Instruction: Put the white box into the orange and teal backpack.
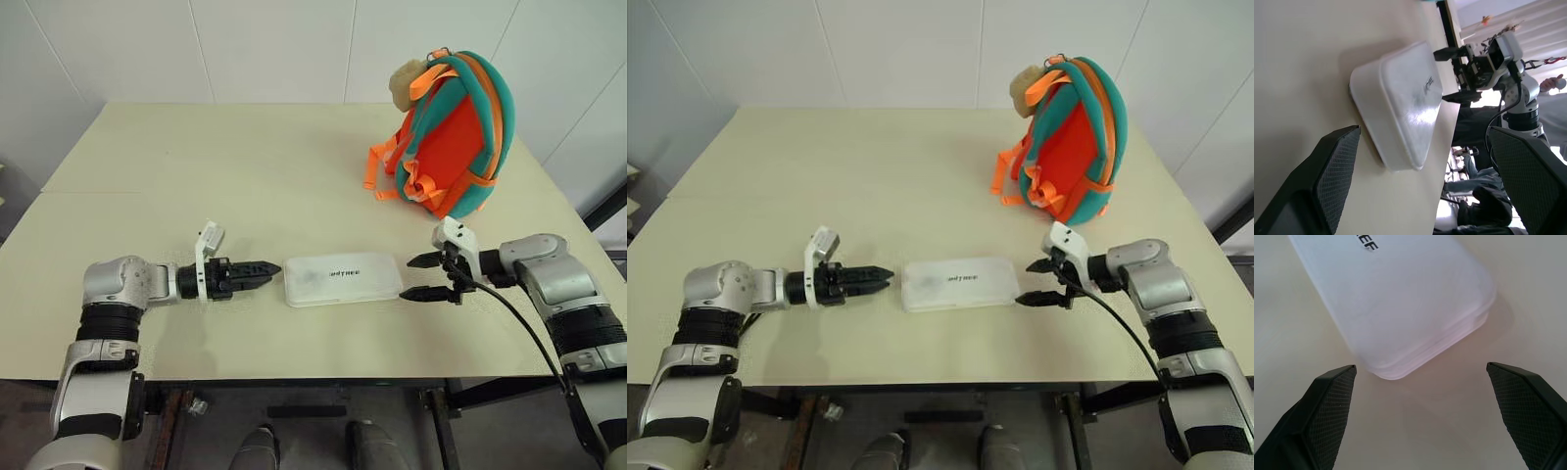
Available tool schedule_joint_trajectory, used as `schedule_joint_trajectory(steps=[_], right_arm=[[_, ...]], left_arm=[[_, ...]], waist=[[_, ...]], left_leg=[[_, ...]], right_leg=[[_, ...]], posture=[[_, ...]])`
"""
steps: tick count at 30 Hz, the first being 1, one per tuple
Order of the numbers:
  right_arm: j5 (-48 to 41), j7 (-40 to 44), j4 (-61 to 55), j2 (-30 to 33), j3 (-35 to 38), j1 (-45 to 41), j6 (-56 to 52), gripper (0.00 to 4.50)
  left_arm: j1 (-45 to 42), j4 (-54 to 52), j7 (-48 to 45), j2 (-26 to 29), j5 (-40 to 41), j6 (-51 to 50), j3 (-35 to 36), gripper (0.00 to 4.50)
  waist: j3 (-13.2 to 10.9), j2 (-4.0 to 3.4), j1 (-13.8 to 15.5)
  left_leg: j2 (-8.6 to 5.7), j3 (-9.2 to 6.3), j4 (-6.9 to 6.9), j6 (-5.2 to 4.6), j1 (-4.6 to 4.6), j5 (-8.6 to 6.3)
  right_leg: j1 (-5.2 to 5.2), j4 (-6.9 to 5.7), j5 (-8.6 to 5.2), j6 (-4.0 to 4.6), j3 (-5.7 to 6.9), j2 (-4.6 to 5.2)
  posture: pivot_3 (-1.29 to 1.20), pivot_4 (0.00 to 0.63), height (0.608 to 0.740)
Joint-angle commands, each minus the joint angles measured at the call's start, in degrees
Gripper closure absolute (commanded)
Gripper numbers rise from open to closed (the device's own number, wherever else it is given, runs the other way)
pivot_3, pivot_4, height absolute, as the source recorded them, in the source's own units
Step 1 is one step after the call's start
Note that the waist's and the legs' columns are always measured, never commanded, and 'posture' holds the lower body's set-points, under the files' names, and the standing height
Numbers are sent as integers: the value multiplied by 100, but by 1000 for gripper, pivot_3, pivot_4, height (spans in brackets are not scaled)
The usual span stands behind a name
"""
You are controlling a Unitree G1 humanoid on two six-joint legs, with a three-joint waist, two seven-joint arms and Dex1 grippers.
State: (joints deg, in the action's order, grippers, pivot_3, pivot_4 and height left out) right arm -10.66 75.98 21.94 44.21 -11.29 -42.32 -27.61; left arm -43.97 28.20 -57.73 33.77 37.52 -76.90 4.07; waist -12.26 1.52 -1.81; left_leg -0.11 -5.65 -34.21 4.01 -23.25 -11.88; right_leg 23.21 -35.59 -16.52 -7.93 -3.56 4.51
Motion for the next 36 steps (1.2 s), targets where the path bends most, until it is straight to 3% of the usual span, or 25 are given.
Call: schedule_joint_trajectory(steps=[1, 8, 20, 30, 33, 36], right_arm=[[-111, 174, -278, 2, 34, -105, -194, 0], [-200, 214, -536, -108, 54, -32, -353, 0], [-147, 319, -263, -354, 63, 6, 217, 0], [-116, 259, -330, -393, 93, 264, 457, 0], [-128, 220, -399, -375, 132, 361, 467, 0], [-204, 170, -615, -364, 208, 529, 420, 0]], left_arm=[[-156, 2, -205, 111, 28, -179, -203, 50], [-350, 420, -197, -27, -97, -10, -348, 50], [-832, 1372, -441, -717, -403, 345, -631, 50], [-1103, 2099, -655, -1027, -907, 1189, -704, 50], [-1170, 2319, -665, -1084, -1016, 1350, -675, 604], [-1217, 2422, -846, -1106, -1057, 1362, -653, 1610]], waist=[[0, 0, 4], [0, 0, 2], [0, 0, 20], [1, 0, 29], [0, 0, 16], [0, 0, 9]], left_leg=[[0, 0, 0, 2, -5, 1], [0, 1, -3, 7, -2, 5], [-5, 0, -15, 7, -2, 8], [-6, -1, -25, 7, 2, 8], [-7, -2, -43, 6, 5, 7], [-7, -2, -51, 3, 6, 8]], right_leg=[[7, -3, 0, 0, -1, 0], [10, -17, 0, 2, -1, 0], [6, -23, 3, 0, -1, 2], [-4, -25, 4, -2, -1, 2], [-18, -23, 7, -6, -1, 2], [-26, -14, 8, -8, -1, 1]], posture=[[0, 150, 740], [0, 150, 740], [0, 150, 740], [0, 150, 740], [0, 150, 740], [0, 150, 740]])
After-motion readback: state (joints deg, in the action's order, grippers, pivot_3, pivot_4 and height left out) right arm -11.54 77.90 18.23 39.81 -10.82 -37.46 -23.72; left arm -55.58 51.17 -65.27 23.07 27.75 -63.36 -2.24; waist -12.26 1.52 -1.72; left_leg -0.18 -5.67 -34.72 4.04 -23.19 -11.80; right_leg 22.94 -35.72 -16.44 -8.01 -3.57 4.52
